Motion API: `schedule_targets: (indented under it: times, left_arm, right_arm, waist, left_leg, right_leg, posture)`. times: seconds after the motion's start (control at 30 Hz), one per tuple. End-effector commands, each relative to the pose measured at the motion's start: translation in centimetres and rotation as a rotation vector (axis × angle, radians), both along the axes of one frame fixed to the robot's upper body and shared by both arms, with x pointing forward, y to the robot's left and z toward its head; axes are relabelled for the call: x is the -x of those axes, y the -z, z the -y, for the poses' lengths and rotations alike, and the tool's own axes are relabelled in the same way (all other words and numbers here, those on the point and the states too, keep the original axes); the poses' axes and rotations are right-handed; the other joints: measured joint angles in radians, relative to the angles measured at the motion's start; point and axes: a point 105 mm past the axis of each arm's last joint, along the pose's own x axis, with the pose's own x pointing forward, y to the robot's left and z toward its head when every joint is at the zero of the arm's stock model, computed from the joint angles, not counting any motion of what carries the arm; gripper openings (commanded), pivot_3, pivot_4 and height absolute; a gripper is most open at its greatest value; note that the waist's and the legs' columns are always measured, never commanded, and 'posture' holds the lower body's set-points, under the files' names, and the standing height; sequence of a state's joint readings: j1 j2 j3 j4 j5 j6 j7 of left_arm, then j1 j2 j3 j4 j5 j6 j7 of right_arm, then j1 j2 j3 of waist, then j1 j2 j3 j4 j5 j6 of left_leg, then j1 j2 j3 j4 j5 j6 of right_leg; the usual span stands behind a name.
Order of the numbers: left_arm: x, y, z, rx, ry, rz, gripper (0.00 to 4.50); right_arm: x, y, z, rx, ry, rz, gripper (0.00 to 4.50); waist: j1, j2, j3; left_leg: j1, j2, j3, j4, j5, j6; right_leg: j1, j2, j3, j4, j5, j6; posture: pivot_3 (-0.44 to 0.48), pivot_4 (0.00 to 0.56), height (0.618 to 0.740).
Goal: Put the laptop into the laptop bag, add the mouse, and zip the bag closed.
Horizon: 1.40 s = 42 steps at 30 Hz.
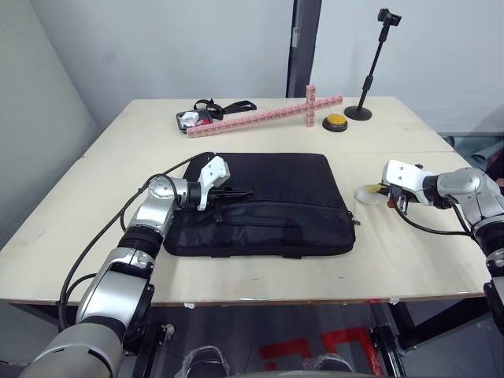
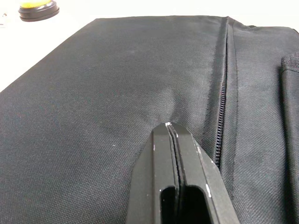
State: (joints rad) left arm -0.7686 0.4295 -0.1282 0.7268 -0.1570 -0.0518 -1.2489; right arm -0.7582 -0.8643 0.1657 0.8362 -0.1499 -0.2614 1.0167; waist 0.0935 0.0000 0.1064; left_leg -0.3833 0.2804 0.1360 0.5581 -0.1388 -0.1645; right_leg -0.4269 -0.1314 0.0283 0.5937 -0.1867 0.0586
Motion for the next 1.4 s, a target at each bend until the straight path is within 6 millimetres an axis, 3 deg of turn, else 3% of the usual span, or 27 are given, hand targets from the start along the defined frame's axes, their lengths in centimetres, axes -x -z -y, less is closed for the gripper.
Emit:
schedule_targets:
  times: [0.03,0.27,0.47,0.73,1.07,1.4]
  left_arm:
    - [1.6,5.4,-1.0,-0.121,-0.02,-0.192,0.0]
    - [1.7,5.4,-1.1,-0.122,-0.022,-0.194,0.0]
    - [1.8,5.5,-1.0,-0.126,-0.017,-0.196,0.0]
    - [1.8,5.5,-1.0,-0.128,-0.015,-0.197,0.0]
    - [1.8,5.6,-0.9,-0.129,-0.008,-0.202,0.0]
    - [2.0,5.8,-0.8,-0.121,-0.007,-0.206,0.0]
  right_arm:
    - [-0.9,-2.2,0.4,-0.006,0.033,0.097,0.02]
    - [-1.4,-2.2,0.8,-0.001,0.068,0.13,0.02]
    - [0.2,-0.4,0.3,-0.032,0.005,-0.004,0.02]
    - [2.5,-0.6,-0.4,-0.153,-0.029,-0.152,0.02]
    - [3.5,1.3,-0.7,-0.201,0.006,-0.215,0.02]
    - [3.5,-0.8,-0.8,-0.184,-0.028,-0.15,3.52]
  waist:
    - [0.0,0.0,0.0]
    - [0.0,0.0,0.001]
    - [0.0,0.0,0.001]
    - [0.001,0.0,0.001]
    - [0.003,0.0,0.0]
    - [0.003,0.0,0.0]
  left_leg:
    - [0.0,0.0,0.0,0.0,0.0,0.0]
    - [0.0,0.0,0.0,-0.001,0.0,0.0]
    - [0.0,0.0,0.001,-0.001,0.0,0.0]
    - [0.0,0.0,0.001,-0.003,0.0,0.0]
    - [0.001,0.0,0.001,-0.004,0.0,0.0]
    - [0.001,0.0,0.002,-0.005,0.0,0.0]
  right_leg:
    - [0.0,0.0,0.0,0.0,0.0,0.0]
    - [0.0,0.0,0.0,-0.001,0.0,0.0]
    - [0.0,0.0,0.0,-0.001,0.0,0.0]
    - [0.0,0.0,0.0,-0.003,0.0,0.0]
    - [0.0,0.0,0.0,-0.004,0.0,0.0]
    - [0.0,0.0,0.0,-0.005,0.0,0.0]
  posture:
    - [0.0,0.15,0.74]
    - [0.0,0.15,0.74]
    - [0.0,0.15,0.74]
    - [0.0,0.15,0.74]
    - [0.0,0.15,0.74]
    - [0.0,0.15,0.74]
